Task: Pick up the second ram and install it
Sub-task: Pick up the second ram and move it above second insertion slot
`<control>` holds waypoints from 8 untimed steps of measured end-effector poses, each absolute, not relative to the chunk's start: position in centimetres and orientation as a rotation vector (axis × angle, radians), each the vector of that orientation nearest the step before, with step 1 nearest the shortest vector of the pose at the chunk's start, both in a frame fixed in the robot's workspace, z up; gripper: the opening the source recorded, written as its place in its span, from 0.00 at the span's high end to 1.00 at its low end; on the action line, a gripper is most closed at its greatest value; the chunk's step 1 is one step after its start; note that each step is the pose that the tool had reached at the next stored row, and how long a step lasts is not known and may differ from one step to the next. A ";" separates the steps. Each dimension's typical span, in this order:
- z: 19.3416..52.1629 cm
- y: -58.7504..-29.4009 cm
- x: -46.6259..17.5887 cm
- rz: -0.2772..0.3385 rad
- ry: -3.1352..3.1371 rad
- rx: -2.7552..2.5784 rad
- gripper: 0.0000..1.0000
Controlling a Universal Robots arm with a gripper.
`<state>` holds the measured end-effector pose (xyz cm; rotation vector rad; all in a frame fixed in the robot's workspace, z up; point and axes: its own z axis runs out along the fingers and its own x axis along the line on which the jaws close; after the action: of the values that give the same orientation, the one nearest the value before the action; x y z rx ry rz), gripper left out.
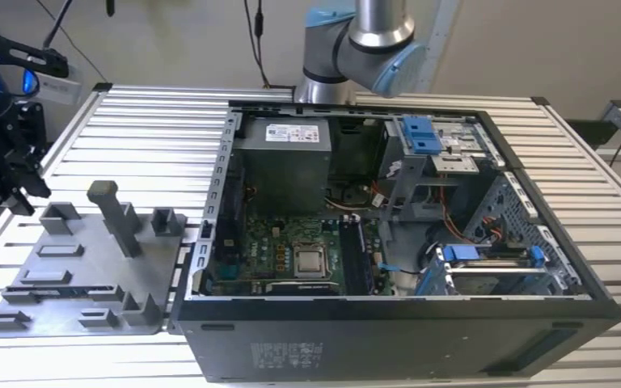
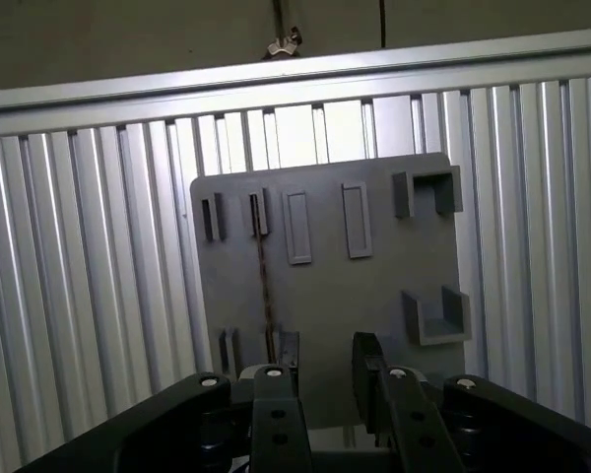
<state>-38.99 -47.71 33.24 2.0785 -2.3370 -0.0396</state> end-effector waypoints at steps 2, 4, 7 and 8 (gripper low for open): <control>33.2 -47.7 -39.0 -0.040 -2.337 2.079 0.64; 33.2 -47.7 -39.0 -0.040 -2.337 2.078 0.64; 33.1 -47.7 -39.0 -0.040 -2.337 2.079 0.64; 33.0 -47.7 -39.0 -0.040 -2.337 2.079 0.64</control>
<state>-38.99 -47.71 33.00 2.0785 -2.3368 -0.0398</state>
